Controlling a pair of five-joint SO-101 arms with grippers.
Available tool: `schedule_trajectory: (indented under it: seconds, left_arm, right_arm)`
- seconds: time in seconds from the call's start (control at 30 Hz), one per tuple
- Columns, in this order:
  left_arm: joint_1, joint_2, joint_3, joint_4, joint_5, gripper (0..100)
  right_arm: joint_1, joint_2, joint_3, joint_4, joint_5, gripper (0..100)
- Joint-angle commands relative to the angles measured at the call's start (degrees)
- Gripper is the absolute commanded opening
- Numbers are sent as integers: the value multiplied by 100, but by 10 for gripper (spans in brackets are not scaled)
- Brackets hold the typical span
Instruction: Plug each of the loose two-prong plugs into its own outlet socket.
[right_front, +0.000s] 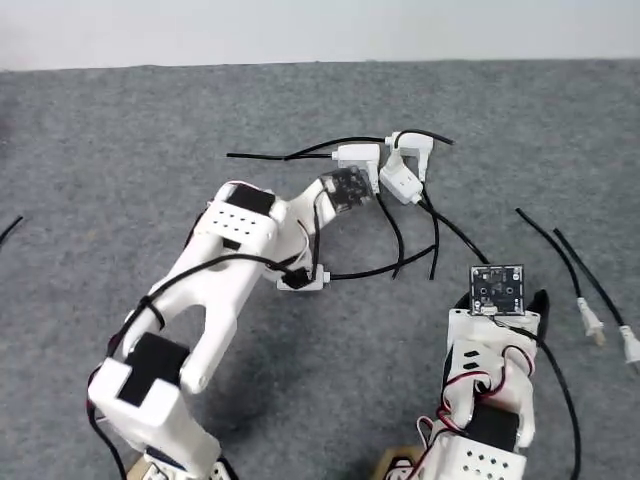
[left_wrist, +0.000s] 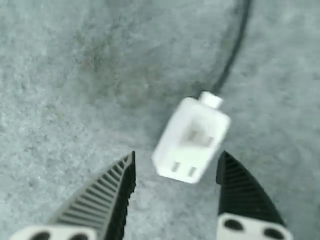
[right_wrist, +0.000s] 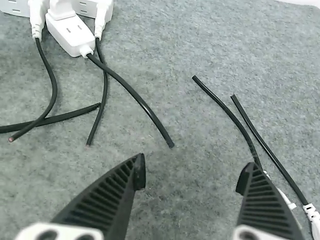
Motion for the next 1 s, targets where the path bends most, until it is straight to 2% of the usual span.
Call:
schedule_trajectory:
  seconds: [0.0,0.43,0.67,0.83,0.97]
  left_arm:
    - [185,-440,312,176,-615,235]
    - [97,-396,1156,-1292,-923,235]
    - [132,519,699,-1301,-923,233]
    - [167,580,382,-879,-932,230]
    - [352,571,286,-624,-1020,124]
  right_arm:
    - [-189,-119,97,31,53,292]
    - [-189,-119,97,22,53,292]
    - [-189,-119,97,22,53,292]
    - [-189,-119,97,13,53,292]
    - [-189,-119,97,-4,53,292]
